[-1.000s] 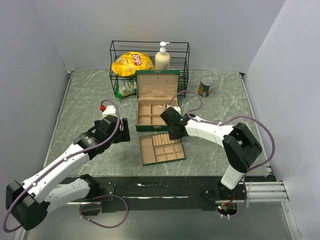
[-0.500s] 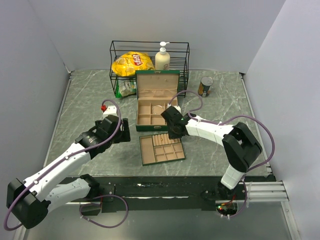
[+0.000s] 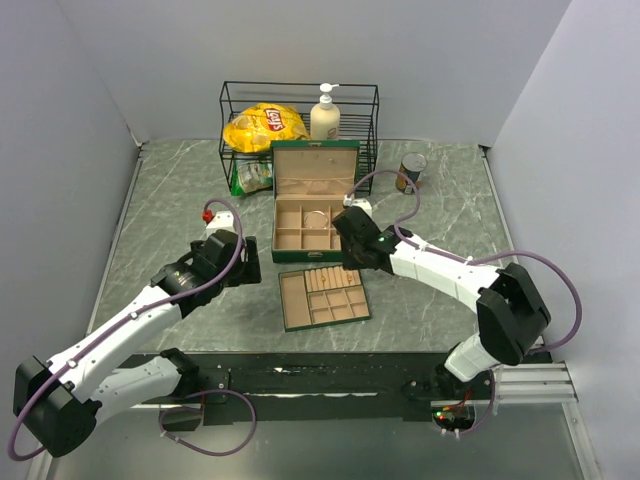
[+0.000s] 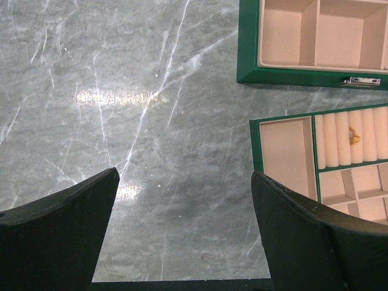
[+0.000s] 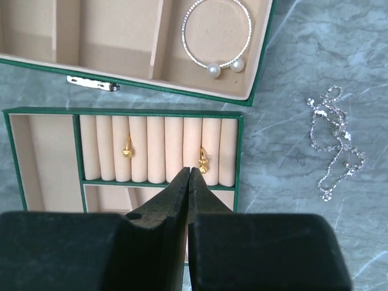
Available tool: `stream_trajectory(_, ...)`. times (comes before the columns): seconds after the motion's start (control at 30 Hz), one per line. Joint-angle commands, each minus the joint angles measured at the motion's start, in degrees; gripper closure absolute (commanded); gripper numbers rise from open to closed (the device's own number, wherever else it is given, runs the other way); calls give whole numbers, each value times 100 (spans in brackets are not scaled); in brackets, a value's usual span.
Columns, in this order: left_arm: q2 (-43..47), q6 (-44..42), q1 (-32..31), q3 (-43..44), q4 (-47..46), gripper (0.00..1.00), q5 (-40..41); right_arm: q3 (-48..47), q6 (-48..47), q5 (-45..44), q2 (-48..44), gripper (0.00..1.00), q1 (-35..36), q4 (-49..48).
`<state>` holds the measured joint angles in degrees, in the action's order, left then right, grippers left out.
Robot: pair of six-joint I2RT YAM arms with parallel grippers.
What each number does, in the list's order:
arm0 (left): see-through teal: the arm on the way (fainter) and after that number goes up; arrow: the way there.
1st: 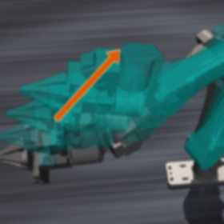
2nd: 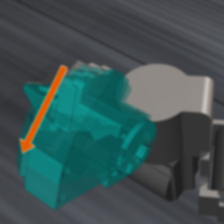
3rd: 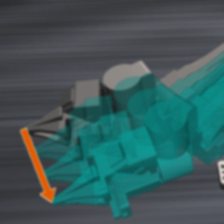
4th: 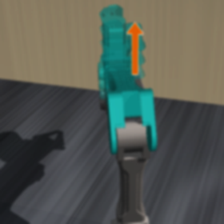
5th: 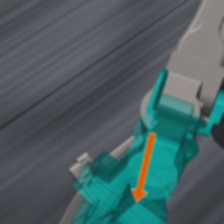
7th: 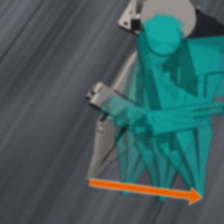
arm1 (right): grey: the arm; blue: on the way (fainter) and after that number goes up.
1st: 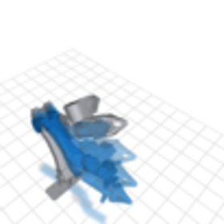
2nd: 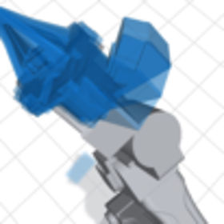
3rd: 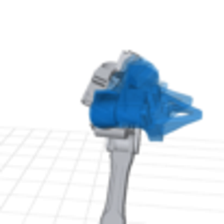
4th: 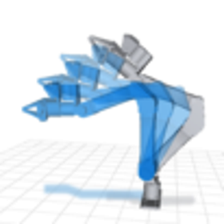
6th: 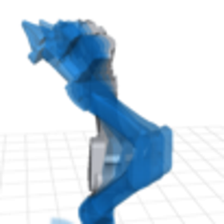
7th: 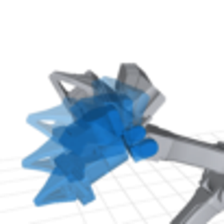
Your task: Organize the mixed jewelry
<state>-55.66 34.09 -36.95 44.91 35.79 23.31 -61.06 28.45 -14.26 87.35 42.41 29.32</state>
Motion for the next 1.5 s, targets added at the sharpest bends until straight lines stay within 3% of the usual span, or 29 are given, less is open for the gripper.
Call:
stream_trajectory(0.0, 55, -77, 12, 141, -143, 4, -55, 182, 55, -130, -52, 93, -49, -5)
stream_trajectory(1.2, 2, -78, 12, 141, -151, 4, -72, 270, 179, 530, 836, 94, -242, -436)
stream_trajectory(1.47, 29, -78, 12, 133, -151, 4, -55, 331, 117, 354, 398, 94, -225, -366)
